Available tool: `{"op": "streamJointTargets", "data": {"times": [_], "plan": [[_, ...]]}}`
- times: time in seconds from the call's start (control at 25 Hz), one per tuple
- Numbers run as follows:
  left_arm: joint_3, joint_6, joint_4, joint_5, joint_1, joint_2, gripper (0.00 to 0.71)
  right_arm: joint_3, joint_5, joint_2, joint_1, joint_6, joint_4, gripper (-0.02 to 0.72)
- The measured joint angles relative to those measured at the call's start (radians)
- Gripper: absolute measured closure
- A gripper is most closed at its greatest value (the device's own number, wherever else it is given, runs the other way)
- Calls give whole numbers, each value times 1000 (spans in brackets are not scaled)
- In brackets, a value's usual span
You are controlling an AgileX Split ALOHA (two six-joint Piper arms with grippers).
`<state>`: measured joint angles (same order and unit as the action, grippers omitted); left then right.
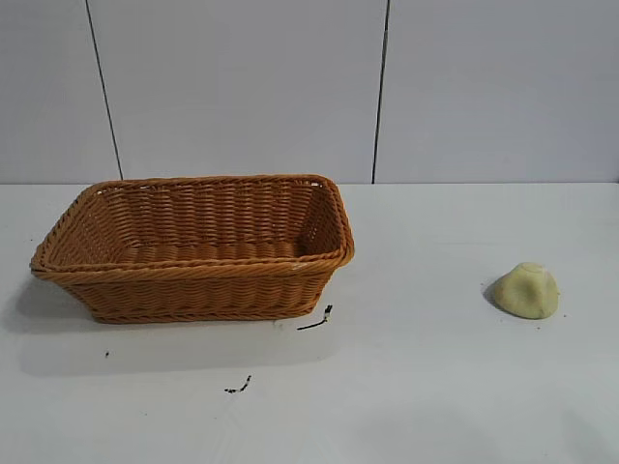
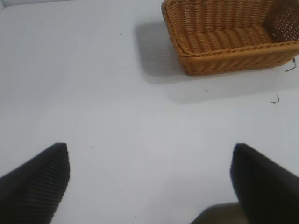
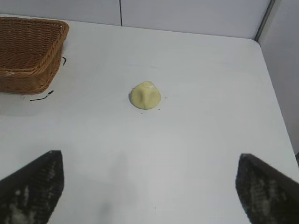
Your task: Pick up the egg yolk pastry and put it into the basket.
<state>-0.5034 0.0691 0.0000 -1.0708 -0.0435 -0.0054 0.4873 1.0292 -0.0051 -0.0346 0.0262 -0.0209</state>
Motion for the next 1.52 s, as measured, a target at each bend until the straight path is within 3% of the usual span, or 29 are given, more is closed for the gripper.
{"op": "streamJointTargets", "data": {"times": [0.44, 0.64, 1.0, 1.52], "plan": [[0, 0, 0, 0, 0, 0, 14, 0, 0, 2, 0, 0, 0, 10], [0, 0, 0, 0, 0, 0, 14, 29, -27, 147, 0, 0, 2, 10], [0, 0, 0, 0, 0, 0, 14, 202, -110, 758, 0, 0, 7, 10], [0, 0, 0, 0, 0, 0, 14, 673, -106, 1593, 0, 0, 7, 10]]}}
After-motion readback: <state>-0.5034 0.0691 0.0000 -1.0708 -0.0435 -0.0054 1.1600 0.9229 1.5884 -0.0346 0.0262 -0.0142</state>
